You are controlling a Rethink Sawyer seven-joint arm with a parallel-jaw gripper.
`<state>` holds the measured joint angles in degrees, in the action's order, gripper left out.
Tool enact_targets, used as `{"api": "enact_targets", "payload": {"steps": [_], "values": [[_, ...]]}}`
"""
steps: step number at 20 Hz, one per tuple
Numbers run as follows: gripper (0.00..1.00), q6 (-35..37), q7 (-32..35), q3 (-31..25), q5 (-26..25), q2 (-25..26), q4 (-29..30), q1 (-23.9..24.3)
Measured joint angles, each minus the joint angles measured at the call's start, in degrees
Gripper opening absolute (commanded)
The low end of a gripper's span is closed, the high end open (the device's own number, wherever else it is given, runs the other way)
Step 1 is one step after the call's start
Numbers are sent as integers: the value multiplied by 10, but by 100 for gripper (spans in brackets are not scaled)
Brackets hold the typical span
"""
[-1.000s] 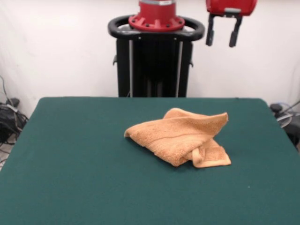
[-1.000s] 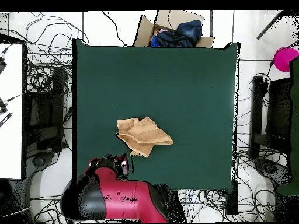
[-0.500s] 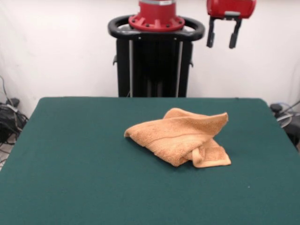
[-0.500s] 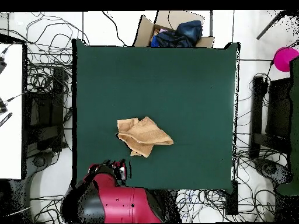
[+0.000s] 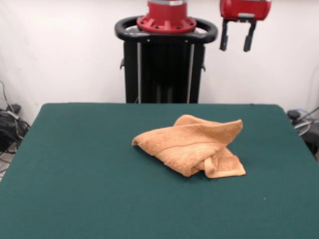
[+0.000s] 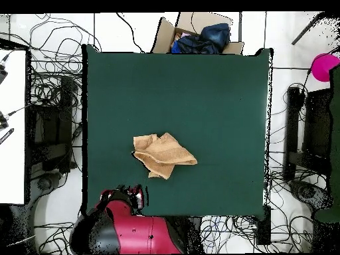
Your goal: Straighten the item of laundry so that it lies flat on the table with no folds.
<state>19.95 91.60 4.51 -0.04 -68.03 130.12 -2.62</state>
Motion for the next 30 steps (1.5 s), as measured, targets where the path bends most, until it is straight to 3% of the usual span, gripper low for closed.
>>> {"api": "enact_targets", "payload": {"steps": [22,30], "values": [[100,-18,0,-2,3,1,9,-3],[100,-65,0,-13,6,3,30,24]]}}
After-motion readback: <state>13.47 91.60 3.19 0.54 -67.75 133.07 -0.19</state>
